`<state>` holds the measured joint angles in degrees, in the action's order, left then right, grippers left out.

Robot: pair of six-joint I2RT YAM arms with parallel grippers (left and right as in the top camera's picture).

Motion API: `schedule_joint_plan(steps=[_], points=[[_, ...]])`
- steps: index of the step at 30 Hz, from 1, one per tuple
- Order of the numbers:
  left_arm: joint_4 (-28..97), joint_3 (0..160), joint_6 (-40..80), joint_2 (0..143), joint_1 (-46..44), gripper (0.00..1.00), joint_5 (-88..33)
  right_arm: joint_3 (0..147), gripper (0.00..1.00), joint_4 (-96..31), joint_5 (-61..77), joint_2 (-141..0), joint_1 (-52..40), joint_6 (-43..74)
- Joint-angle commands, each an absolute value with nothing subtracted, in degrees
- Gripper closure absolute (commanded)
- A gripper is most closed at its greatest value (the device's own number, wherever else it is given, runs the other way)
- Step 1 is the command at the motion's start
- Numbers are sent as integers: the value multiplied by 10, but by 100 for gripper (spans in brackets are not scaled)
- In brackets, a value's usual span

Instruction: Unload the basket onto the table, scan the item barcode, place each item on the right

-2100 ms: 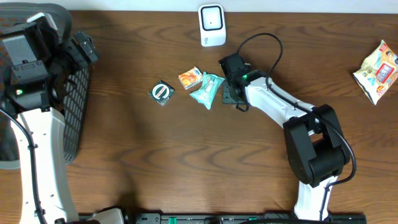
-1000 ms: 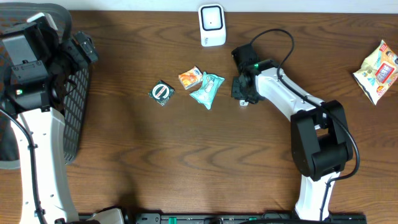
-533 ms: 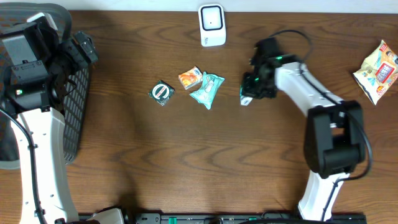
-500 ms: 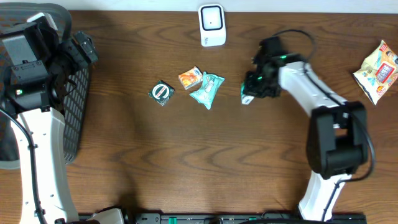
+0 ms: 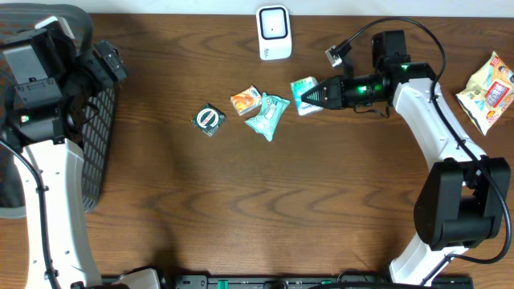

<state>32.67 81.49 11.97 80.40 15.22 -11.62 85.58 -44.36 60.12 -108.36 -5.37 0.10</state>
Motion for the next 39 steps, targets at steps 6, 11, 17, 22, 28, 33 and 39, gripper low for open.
schedule_joint_plan(steps=[6,11,17,22,28,33,39], points=[[339,819,121,814,160,2,-77,865,99,-406,895,-1078,-53,-72],[339,819,121,814,160,2,-77,865,99,-400,895,-1078,-53,-67],[339,819,121,814,160,2,-77,865,99,-398,895,-1078,-56,-67],[339,819,121,814,160,2,-77,865,99,-395,856,-1078,-59,-66],[339,819,121,814,160,2,-77,864,99,-430,404,-1081,-73,32],[339,819,121,814,160,2,-77,853,99,-441,180,-1104,-112,50],[339,819,121,814,160,2,-77,852,99,-432,191,-1180,-135,52]])
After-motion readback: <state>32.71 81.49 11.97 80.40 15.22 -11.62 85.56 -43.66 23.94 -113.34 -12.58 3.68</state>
